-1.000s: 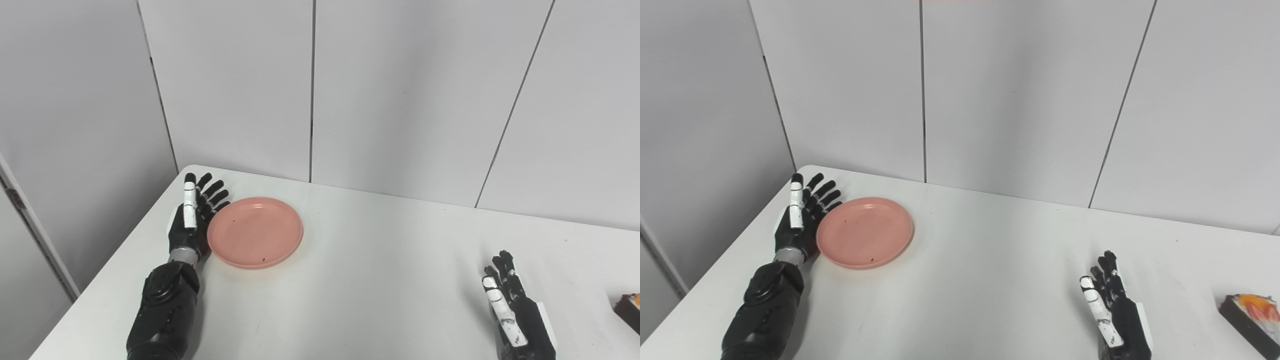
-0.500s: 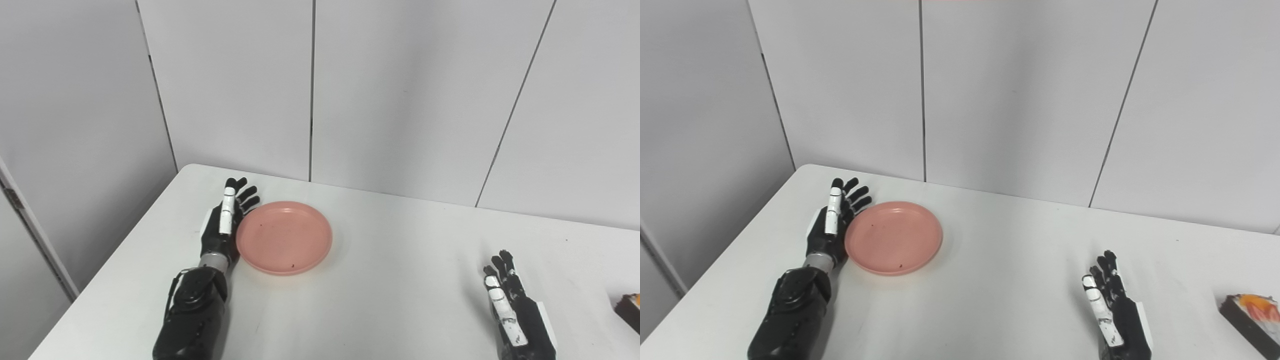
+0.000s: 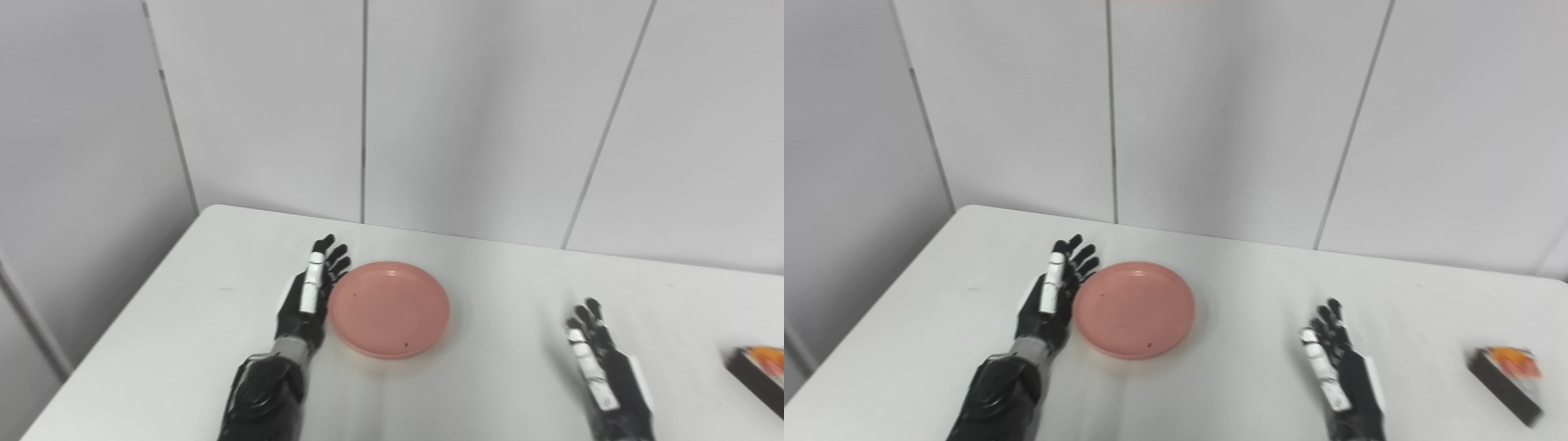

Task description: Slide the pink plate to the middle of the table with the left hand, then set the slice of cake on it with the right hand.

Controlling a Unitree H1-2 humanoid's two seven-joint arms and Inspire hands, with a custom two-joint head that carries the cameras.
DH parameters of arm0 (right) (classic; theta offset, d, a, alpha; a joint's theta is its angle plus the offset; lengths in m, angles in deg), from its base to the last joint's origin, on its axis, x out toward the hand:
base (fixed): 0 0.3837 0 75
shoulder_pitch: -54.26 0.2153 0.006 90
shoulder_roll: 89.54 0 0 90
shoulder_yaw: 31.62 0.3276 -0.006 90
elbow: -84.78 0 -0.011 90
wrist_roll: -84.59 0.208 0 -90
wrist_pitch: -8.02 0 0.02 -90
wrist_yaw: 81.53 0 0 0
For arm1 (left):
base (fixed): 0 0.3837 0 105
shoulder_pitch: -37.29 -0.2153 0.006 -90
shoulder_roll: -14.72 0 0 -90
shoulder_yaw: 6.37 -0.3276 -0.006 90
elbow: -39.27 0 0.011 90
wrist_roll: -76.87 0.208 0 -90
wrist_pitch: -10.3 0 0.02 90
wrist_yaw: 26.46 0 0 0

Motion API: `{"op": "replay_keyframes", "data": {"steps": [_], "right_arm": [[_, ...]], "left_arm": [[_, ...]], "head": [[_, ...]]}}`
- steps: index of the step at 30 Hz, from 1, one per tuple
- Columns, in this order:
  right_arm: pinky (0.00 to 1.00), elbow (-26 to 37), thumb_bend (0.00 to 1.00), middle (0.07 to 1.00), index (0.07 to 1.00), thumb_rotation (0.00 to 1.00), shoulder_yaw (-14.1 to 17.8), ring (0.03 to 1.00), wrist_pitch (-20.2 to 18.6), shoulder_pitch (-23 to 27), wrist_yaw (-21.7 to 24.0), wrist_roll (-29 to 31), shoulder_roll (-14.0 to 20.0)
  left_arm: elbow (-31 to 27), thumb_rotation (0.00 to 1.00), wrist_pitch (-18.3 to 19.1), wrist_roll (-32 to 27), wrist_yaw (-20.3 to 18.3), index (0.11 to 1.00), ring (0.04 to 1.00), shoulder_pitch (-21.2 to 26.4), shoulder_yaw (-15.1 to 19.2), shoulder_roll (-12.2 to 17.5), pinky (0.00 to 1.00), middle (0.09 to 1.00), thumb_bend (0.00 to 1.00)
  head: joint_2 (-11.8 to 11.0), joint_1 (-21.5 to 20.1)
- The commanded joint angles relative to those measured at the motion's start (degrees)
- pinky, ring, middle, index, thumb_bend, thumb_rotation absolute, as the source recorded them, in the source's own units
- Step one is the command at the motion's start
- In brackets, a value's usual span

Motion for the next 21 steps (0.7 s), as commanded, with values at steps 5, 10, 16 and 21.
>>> {"op": "replay_keyframes", "data": {"steps": [5, 10, 16, 21], "right_arm": [[0.98, -2.04, 0.57, 0.961, 0.999, 0.76, -0.90, 0.939, 3.88, 0.56, -1.00, -1.82, -1.29], [0.97, -2.14, 0.56, 0.957, 0.999, 0.76, -1.00, 0.931, 3.92, 0.59, -1.05, -2.27, -1.66], [0.97, -3.23, 0.54, 0.948, 0.984, 0.71, -0.53, 0.920, 4.61, 1.13, -1.07, -1.26, -2.56], [0.97, -3.08, 0.55, 0.949, 0.986, 0.72, -0.81, 0.925, 4.30, 1.29, -1.02, -1.93, -2.62]], "left_arm": [[-1.57, 0.94, 0.79, -0.85, -2.05, 0.932, 0.908, -2.53, -0.86, -1.68, 0.89, 0.924, 0.69], [-3.44, 0.98, 2.04, -0.70, -3.10, 0.937, 0.919, -3.99, -2.39, -3.05, 0.91, 0.932, 0.67], [-2.68, 1.00, 3.10, -0.72, -4.62, 0.980, 0.972, -4.59, -4.21, -4.18, 0.97, 0.968, 0.69], [-2.18, 1.00, 2.68, -0.46, -6.29, 0.980, 0.971, -4.97, -5.74, -4.10, 0.97, 0.973, 0.68]], "head": [[0.07, -3.45], [0.14, -4.35], [0.57, -6.71], [1.36, -8.42]]}}
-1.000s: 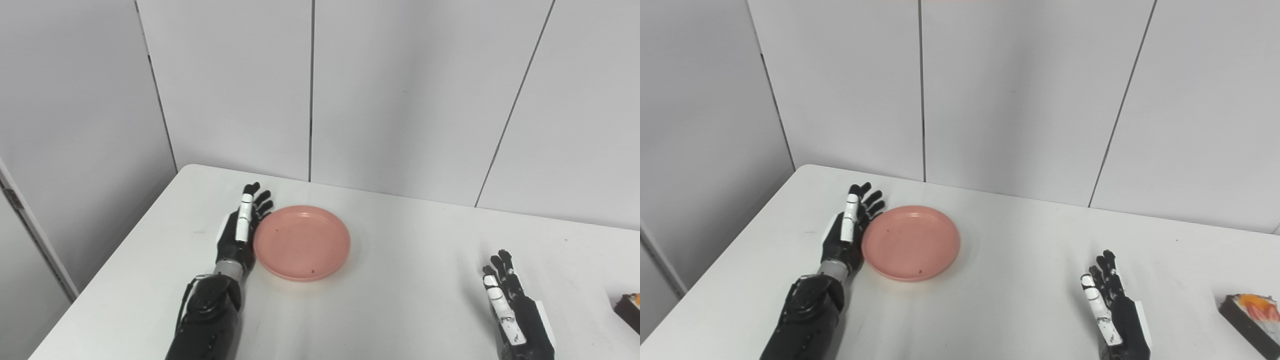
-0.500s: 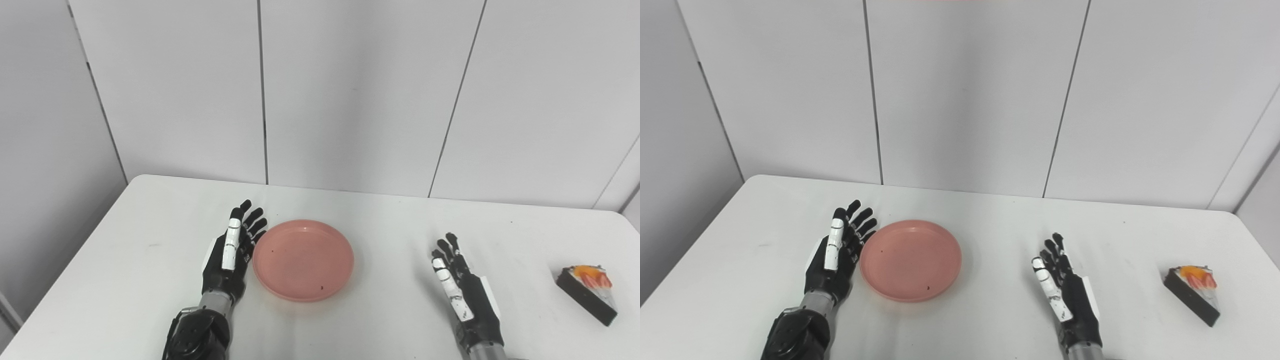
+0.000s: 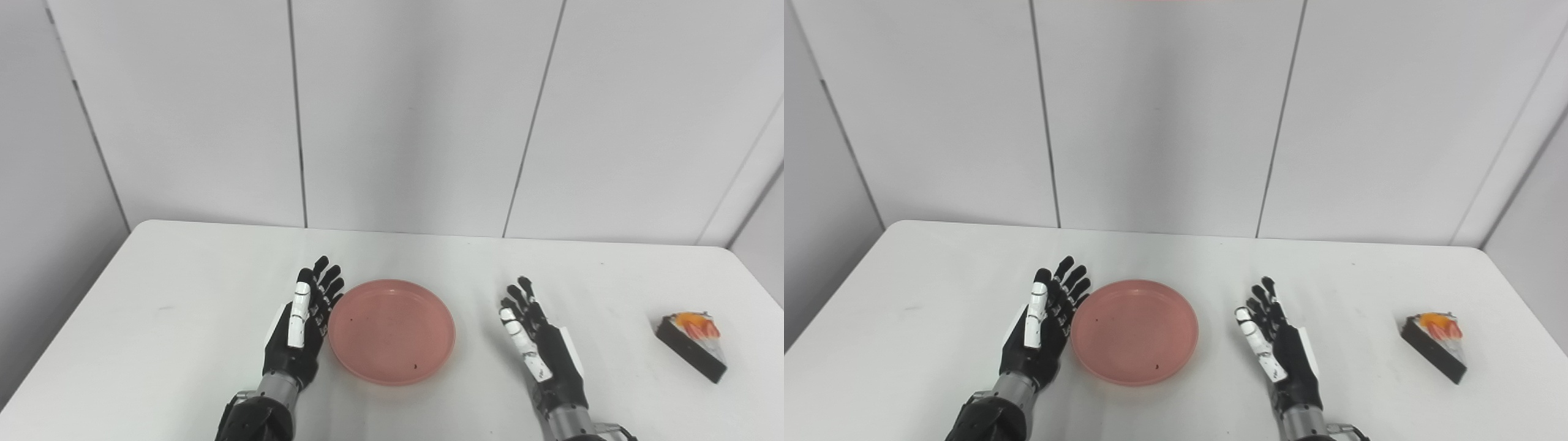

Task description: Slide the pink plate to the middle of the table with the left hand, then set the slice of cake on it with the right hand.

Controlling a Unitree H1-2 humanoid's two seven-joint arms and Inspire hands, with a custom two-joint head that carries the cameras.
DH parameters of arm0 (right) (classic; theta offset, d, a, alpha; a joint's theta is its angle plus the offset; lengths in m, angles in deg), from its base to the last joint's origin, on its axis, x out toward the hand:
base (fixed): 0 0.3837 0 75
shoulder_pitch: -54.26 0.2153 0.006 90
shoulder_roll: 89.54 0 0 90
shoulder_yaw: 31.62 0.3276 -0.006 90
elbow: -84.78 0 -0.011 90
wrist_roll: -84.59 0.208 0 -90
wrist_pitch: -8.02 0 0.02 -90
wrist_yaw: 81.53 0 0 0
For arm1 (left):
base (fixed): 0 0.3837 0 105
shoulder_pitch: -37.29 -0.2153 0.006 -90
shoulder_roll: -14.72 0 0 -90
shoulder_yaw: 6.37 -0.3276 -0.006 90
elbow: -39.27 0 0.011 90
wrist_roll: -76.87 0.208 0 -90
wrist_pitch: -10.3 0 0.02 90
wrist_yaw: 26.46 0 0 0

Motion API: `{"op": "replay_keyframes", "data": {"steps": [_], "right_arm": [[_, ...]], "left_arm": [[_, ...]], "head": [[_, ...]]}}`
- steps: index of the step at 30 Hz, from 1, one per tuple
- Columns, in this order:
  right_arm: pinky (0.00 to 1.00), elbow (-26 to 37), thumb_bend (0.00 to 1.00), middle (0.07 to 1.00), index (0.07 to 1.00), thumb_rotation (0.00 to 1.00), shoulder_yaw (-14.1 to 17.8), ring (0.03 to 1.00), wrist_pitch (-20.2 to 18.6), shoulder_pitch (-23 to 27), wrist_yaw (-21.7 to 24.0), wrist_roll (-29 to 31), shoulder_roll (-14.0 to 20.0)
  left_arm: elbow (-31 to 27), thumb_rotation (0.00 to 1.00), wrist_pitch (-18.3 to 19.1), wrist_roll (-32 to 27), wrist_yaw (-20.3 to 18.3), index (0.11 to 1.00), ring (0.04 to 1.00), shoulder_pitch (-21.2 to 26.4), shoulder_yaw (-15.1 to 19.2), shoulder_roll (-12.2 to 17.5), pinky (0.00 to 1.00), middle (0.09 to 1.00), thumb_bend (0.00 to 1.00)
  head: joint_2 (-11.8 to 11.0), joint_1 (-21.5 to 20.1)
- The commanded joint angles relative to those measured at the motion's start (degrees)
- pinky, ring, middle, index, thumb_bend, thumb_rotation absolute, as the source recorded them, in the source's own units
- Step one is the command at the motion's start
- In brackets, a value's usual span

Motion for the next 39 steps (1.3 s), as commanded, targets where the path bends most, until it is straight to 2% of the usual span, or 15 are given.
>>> {"op": "replay_keyframes", "data": {"steps": [1, 7, 13, 25, 29, 32, 34, 35, 39], "right_arm": [[0.96, -0.93, 0.55, 0.948, 0.986, 0.73, -0.44, 0.925, 3.07, -0.42, -0.43, -0.27, -0.72], [0.96, -1.63, 0.55, 0.952, 0.987, 0.72, -0.24, 0.928, 4.06, -0.25, 0.35, 0.17, -0.11], [0.95, -1.47, 0.55, 0.946, 0.982, 0.74, -0.78, 0.920, 4.94, -0.33, 1.37, 0.37, 0.47], [0.91, -2.01, 0.54, 0.938, 0.974, 0.71, -1.43, 0.910, 6.46, 0.10, 1.46, -0.79, 0.80], [0.92, -3.59, 0.54, 0.935, 0.973, 0.72, -0.68, 0.911, 9.08, 0.98, 0.30, -1.61, 1.43], [0.93, -3.65, 0.56, 0.927, 0.961, 0.73, 0.24, 0.914, 9.64, 2.10, -0.91, -2.02, 2.14], [0.93, -4.24, 0.59, 0.926, 0.952, 0.70, 1.70, 0.907, 10.72, 3.58, -1.37, -0.26, 2.30], [0.91, -4.02, 0.60, 0.924, 0.948, 0.70, 2.38, 0.899, 10.44, 4.24, -1.84, 0.09, 2.39], [0.92, 1.49, 0.59, 0.933, 0.960, 0.73, 4.31, 0.911, 4.74, 6.55, -1.89, 0.20, 5.23]], "left_arm": [[1.76, 1.00, 1.60, 0.45, -0.70, 0.976, 0.964, -1.29, -0.65, -0.06, 0.97, 0.969, 0.67], [3.68, 1.00, 0.35, 1.47, -1.28, 0.950, 0.932, -1.30, -1.88, -0.74, 0.92, 0.944, 0.67], [4.39, 1.00, -0.17, 1.81, -2.43, 0.962, 0.947, -1.63, -3.06, -0.72, 0.93, 0.962, 0.72], [6.75, 0.99, -1.41, 1.34, -3.93, 0.954, 0.944, -1.38, -3.31, -0.54, 0.94, 0.958, 0.73], [6.92, 1.00, -1.06, 1.19, -4.61, 0.960, 0.948, -1.12, -3.46, -0.20, 0.95, 0.964, 0.73], [7.17, 1.00, -0.84, 1.02, -5.02, 0.957, 0.950, -0.89, -3.30, -0.17, 0.94, 0.963, 0.73], [7.36, 1.00, -0.69, 0.81, -5.60, 0.958, 0.952, -0.81, -3.35, -0.07, 0.95, 0.963, 0.73], [7.39, 1.00, -0.62, 0.70, -5.84, 0.961, 0.952, -0.81, -3.40, -0.01, 0.95, 0.964, 0.73], [7.93, 1.00, -1.03, 0.41, -6.84, 0.966, 0.956, -0.68, -3.33, 0.36, 0.96, 0.968, 0.72]], "head": [[0.36, -0.09], [0.74, 1.57], [0.90, 1.54], [0.24, 0.48], [0.00, -0.09], [-0.22, -0.45], [-0.49, -0.89], [-0.51, -1.03], [-0.90, -2.76]]}}
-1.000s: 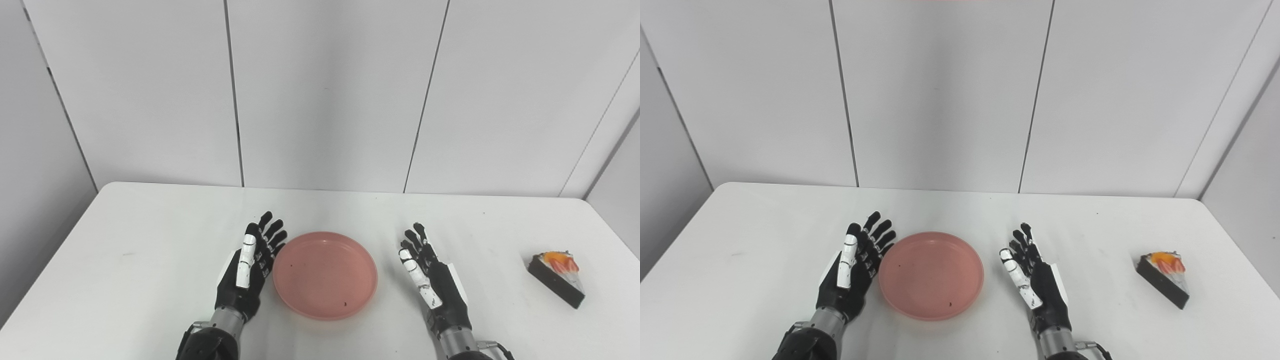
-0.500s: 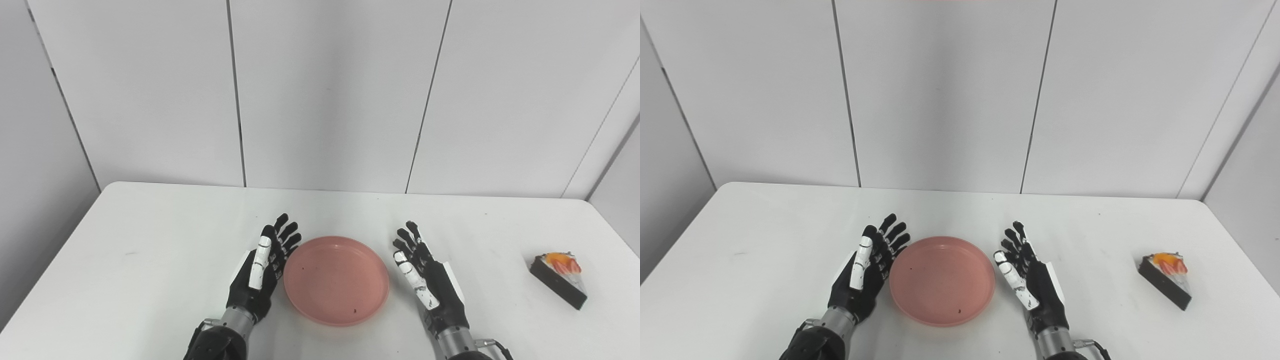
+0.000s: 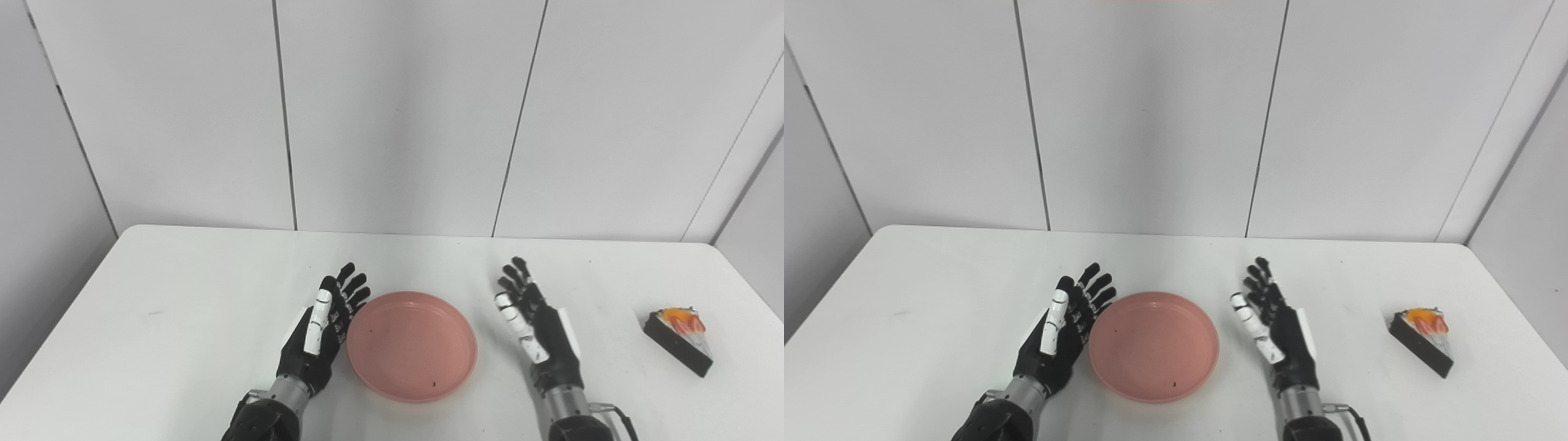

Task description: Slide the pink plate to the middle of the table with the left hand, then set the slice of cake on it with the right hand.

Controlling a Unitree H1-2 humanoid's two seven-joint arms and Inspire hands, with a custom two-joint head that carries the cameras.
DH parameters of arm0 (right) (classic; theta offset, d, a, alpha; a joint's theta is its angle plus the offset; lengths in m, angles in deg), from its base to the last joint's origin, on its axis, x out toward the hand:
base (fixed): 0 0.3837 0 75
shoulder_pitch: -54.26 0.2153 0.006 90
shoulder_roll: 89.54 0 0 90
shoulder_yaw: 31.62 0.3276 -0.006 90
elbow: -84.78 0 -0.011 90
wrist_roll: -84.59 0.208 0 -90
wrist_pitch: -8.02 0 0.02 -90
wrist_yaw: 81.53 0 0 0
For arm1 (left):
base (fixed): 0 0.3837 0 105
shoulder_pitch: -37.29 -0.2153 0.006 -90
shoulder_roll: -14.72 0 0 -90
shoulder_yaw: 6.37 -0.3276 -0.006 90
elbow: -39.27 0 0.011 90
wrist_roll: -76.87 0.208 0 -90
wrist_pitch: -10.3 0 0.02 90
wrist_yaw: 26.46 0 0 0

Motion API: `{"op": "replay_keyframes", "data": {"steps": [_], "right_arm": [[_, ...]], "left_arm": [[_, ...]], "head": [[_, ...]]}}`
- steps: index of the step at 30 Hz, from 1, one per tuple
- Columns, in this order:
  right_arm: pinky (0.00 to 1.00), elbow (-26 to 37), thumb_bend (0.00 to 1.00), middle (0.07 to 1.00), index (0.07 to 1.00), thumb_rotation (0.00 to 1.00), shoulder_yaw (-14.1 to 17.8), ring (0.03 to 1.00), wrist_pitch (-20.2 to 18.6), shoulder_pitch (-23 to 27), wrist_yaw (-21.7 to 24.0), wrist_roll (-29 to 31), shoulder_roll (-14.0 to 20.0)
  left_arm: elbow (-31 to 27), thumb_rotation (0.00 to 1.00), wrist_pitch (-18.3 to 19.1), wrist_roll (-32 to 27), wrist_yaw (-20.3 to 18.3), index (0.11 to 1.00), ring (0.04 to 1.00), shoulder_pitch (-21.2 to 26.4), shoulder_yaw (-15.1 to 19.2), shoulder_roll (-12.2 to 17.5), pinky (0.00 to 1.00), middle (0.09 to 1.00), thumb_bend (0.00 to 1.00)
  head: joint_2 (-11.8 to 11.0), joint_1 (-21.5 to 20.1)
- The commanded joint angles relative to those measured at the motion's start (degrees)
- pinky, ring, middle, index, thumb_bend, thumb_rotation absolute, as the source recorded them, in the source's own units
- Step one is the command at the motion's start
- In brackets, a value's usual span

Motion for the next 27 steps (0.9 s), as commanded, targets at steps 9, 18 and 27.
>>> {"op": "replay_keyframes", "data": {"steps": [9, 18, 27], "right_arm": [[0.82, 11.25, 0.63, 0.893, 0.918, 0.83, -0.11, 0.862, -14.48, 5.65, -0.71, -15.61, 15.24], [0.72, 13.15, 0.74, 0.820, 0.844, 0.60, 0.65, 0.794, -20.42, 5.70, -2.00, -26.04, 21.25], [0.71, 14.99, 0.81, 0.797, 0.849, 0.51, 2.94, 0.780, -25.42, 4.06, 0.07, -28.13, 26.29]], "left_arm": [[2.37, 1.00, 1.41, -0.50, -1.50, 0.961, 0.946, -2.65, 0.93, 1.51, 0.94, 0.958, 0.72], [3.42, 1.00, 1.05, -1.71, -2.42, 0.960, 0.940, -2.14, 1.76, 2.76, 0.93, 0.958, 0.70], [5.09, 0.98, 0.83, -2.55, -3.42, 0.948, 0.932, -1.46, 2.56, 3.35, 0.92, 0.950, 0.73]], "head": [[-0.46, -5.47], [-1.14, -8.49], [-1.28, -9.96]]}}
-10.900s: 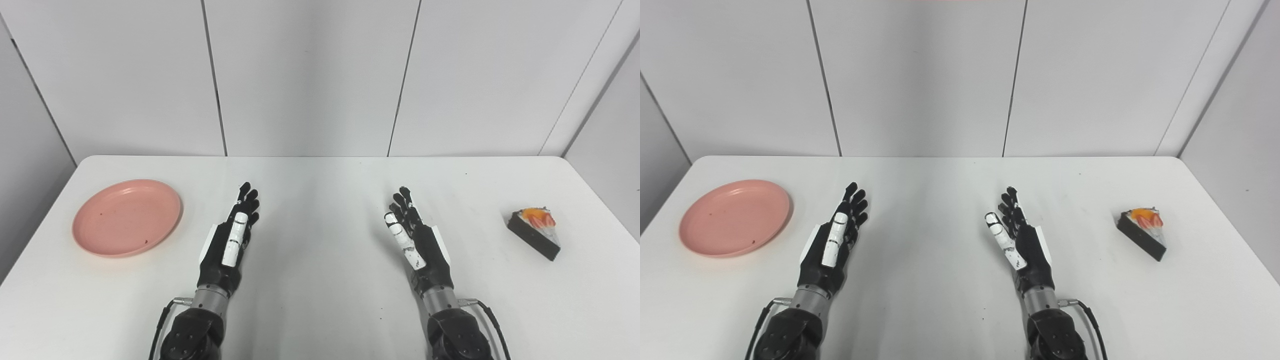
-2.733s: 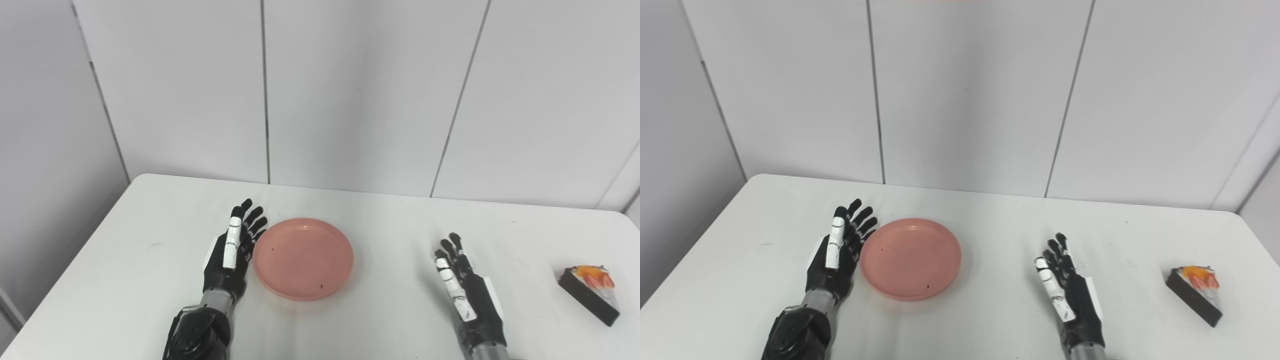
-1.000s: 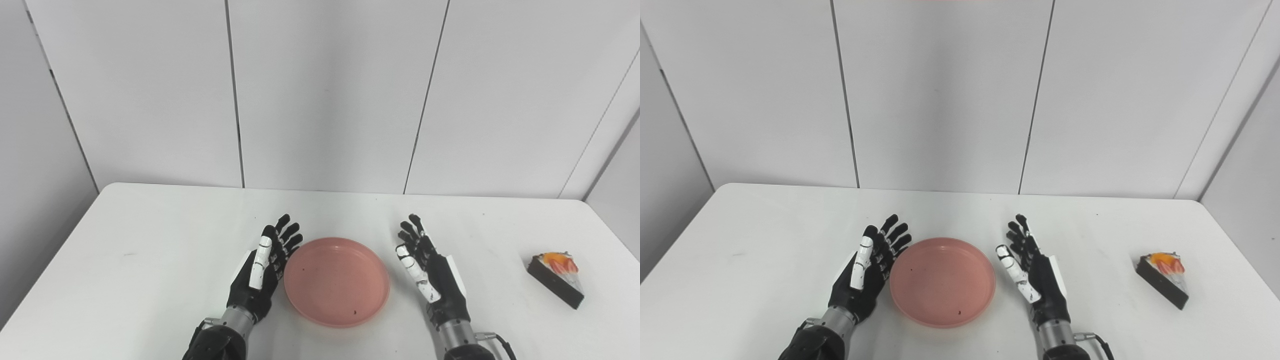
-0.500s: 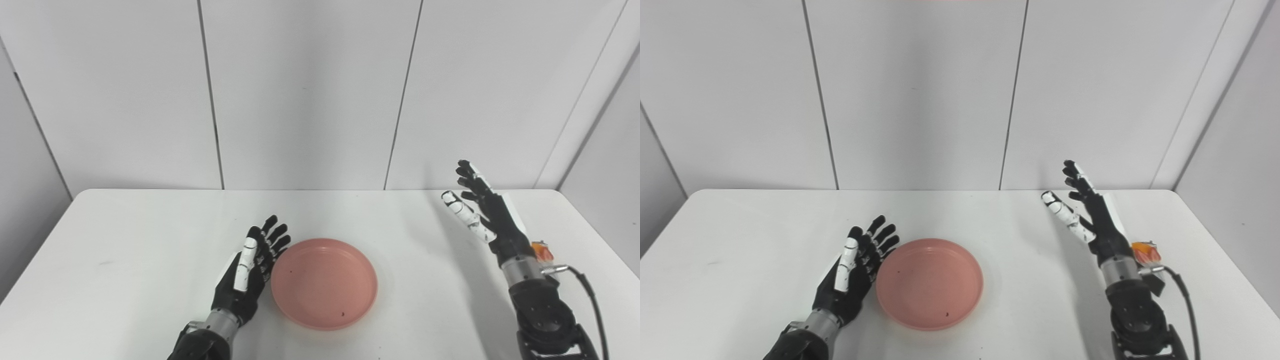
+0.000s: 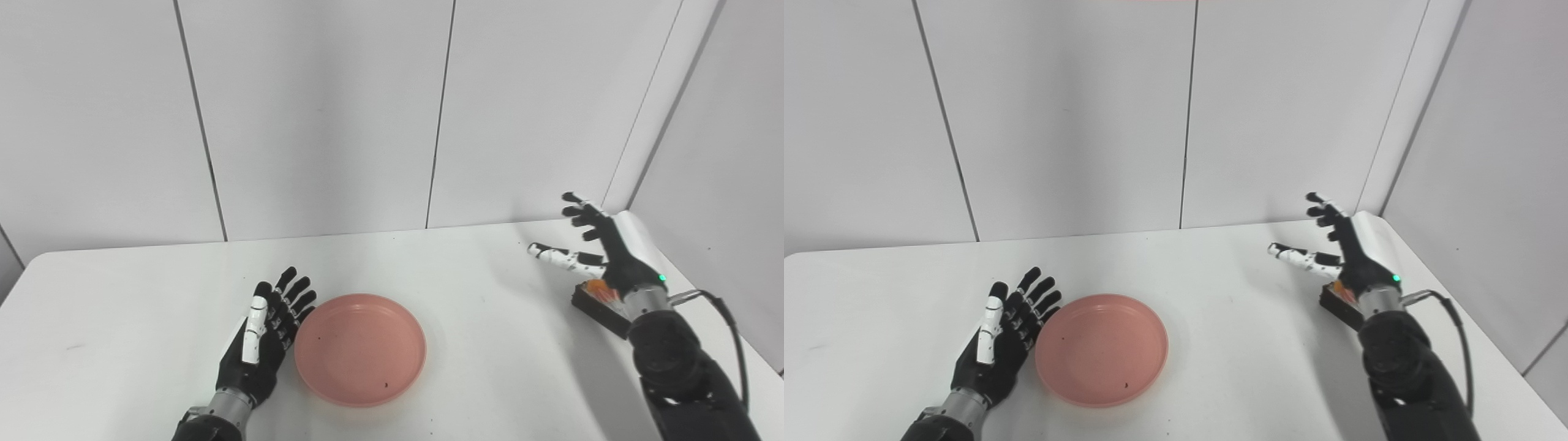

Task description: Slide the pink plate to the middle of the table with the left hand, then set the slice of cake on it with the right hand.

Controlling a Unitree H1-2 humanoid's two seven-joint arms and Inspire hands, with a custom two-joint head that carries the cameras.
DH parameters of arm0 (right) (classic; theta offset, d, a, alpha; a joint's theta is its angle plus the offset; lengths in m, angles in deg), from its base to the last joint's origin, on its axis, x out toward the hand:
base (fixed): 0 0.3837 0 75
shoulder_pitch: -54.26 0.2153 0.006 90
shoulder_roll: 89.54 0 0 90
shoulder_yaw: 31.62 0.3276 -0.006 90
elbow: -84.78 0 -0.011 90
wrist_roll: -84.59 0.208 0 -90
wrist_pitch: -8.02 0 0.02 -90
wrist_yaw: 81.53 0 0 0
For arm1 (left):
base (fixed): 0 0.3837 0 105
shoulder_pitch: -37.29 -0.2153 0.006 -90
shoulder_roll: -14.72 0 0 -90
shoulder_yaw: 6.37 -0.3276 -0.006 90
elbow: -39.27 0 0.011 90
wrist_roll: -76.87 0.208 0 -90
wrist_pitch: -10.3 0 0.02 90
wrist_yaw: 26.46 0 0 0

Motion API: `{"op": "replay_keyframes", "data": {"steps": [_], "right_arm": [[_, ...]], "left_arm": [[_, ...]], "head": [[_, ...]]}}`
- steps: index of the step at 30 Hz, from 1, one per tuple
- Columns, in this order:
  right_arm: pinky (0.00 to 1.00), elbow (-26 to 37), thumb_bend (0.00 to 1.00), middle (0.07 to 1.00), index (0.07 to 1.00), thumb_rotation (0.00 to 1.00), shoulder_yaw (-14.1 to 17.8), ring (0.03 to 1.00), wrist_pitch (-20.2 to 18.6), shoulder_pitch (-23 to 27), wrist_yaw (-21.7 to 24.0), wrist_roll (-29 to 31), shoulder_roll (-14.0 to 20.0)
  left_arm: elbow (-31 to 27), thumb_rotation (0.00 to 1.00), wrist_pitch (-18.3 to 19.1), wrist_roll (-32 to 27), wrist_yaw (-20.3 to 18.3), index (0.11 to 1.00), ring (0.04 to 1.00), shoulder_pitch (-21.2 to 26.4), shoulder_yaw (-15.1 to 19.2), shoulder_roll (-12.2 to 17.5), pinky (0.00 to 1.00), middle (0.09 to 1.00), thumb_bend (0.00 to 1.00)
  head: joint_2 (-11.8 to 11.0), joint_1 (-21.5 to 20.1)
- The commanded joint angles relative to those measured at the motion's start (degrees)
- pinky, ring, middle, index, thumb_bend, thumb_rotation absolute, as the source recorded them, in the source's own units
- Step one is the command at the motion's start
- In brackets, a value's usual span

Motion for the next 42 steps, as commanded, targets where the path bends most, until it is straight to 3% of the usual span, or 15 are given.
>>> {"op": "replay_keyframes", "data": {"steps": [1, 5, 11, 17, 21, 24, 27, 30, 31, 32, 40, 42], "right_arm": [[0.72, 3.10, 0.81, 0.802, 0.853, 0.51, 0.65, 0.785, -2.96, 0.92, 0.52, -1.27, 2.04], [0.71, 4.11, 0.85, 0.842, 0.861, 0.48, -0.27, 0.809, -7.30, 0.69, 1.69, -4.50, 3.91], [0.82, 4.35, 0.86, 0.897, 0.856, 0.39, -1.04, 0.922, -10.60, 0.79, 4.55, -6.69, 5.96], [0.82, 2.23, 0.86, 0.908, 0.846, 0.32, -2.34, 0.938, -11.68, 1.20, 6.95, -8.97, 6.16], [0.78, 0.16, 0.87, 0.893, 0.833, 0.31, -3.49, 0.895, -11.54, 1.61, 6.33, -10.13, 5.54], [0.89, -2.37, 0.89, 0.888, 0.830, 0.30, -4.25, 0.899, -11.24, 2.23, 5.47, -10.00, 5.21], [0.92, -4.40, 0.89, 0.890, 0.835, 0.31, -4.97, 0.895, -11.37, 2.74, 5.79, -9.92, 5.23], [0.87, -5.79, 0.89, 0.885, 0.834, 0.29, -5.52, 0.872, -11.29, 3.08, 5.99, -9.44, 5.16], [0.73, -6.55, 0.89, 0.887, 0.834, 0.28, -5.75, 0.836, -11.17, 3.33, 6.02, -9.17, 5.08], [0.67, -7.49, 0.89, 0.884, 0.832, 0.28, -5.95, 0.818, -10.89, 3.58, 5.83, -8.90, 4.99], [0.61, -16.85, 0.88, 0.868, 0.823, 0.27, -6.76, 0.768, -5.78, 4.94, 2.40, -6.14, 5.22], [0.50, -19.01, 0.84, 0.794, 0.821, 0.24, -6.98, 0.634, -4.44, 5.21, 0.87, -6.13, 5.26]], "left_arm": [[3.11, 0.98, 0.32, 0.02, -0.49, 0.947, 0.932, -2.65, 0.82, 1.61, 0.92, 0.949, 0.73], [3.46, 0.98, -0.09, 0.13, -0.86, 0.948, 0.930, -2.58, 0.97, 1.74, 0.92, 0.949, 0.73], [3.06, 0.98, 0.18, 0.11, -0.96, 0.942, 0.930, -2.73, 1.11, 1.69, 0.92, 0.945, 0.72], [2.19, 0.98, 1.18, 0.01, -0.73, 0.947, 0.935, -2.99, 1.31, 1.40, 0.93, 0.949, 0.71], [2.17, 0.99, 1.08, 0.19, -0.86, 0.948, 0.935, -3.06, 1.20, 1.40, 0.93, 0.950, 0.71], [1.93, 0.98, 1.60, 0.06, -0.78, 0.953, 0.945, -3.07, 1.24, 1.39, 0.94, 0.956, 0.71], [1.44, 0.98, 1.98, 0.13, -0.57, 0.953, 0.943, -3.23, 1.19, 1.29, 0.94, 0.955, 0.71], [1.21, 0.98, 2.08, 0.04, -0.67, 0.958, 0.944, -3.32, 1.17, 1.22, 0.94, 0.959, 0.71], [1.15, 0.99, 2.17, 0.05, -0.65, 0.958, 0.944, -3.32, 1.15, 1.22, 0.94, 0.959, 0.71], [1.16, 0.99, 2.13, 0.12, -0.66, 0.956, 0.944, -3.29, 1.13, 1.25, 0.94, 0.959, 0.71], [0.66, 0.99, 2.28, 0.34, -0.60, 0.959, 0.944, -3.51, 0.89, 1.17, 0.94, 0.958, 0.71], [0.59, 1.00, 2.42, 0.32, -0.66, 0.961, 0.945, -3.56, 0.87, 1.20, 0.95, 0.959, 0.70]], "head": [[0.15, 0.07], [0.33, 0.03], [0.54, -0.08], [0.67, 0.10], [0.80, 0.21], [0.80, 0.21], [0.94, 0.39], [1.01, 0.52], [1.01, 0.52], [1.01, 0.52], [1.28, 0.63], [1.28, 0.63]]}}
